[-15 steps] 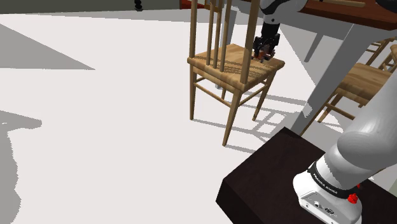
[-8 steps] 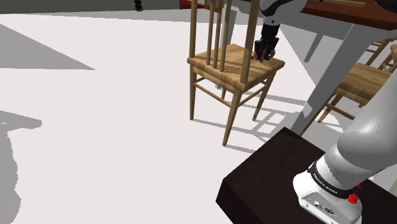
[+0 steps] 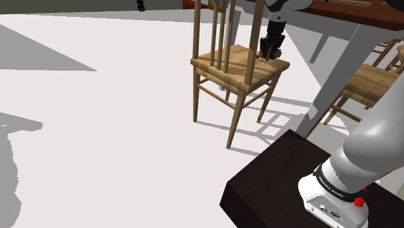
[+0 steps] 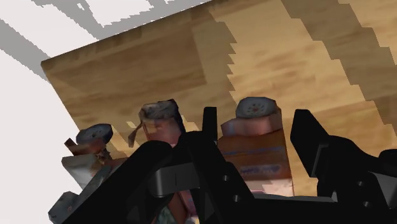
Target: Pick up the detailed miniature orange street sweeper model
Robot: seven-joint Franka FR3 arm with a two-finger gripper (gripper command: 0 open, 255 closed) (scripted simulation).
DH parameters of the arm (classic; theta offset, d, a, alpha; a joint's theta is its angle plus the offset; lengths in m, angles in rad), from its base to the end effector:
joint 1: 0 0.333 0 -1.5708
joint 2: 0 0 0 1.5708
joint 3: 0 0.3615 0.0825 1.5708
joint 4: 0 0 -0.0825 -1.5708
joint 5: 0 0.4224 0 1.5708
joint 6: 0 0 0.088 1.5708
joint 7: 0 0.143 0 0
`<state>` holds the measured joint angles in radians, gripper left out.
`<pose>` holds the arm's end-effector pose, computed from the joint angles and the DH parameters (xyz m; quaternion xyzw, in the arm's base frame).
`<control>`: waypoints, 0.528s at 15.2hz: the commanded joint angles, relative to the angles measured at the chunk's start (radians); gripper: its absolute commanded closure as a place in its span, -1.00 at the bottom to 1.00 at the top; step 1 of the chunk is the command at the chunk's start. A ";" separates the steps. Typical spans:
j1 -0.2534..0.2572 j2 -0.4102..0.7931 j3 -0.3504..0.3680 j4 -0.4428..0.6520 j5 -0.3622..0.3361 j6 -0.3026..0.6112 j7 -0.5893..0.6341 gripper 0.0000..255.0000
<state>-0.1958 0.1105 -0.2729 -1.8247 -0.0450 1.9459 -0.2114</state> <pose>0.5667 -0.2863 0.4704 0.9922 -0.1193 -0.0051 0.0362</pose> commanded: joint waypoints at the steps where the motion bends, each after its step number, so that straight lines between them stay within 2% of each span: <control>1: 0.000 -0.002 0.000 0.024 0.000 -0.026 -0.001 1.00; 8: 0.000 -0.012 0.000 0.107 -0.001 -0.118 -0.005 1.00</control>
<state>-0.1949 0.0984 -0.2729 -1.7344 -0.0468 1.8438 -0.2146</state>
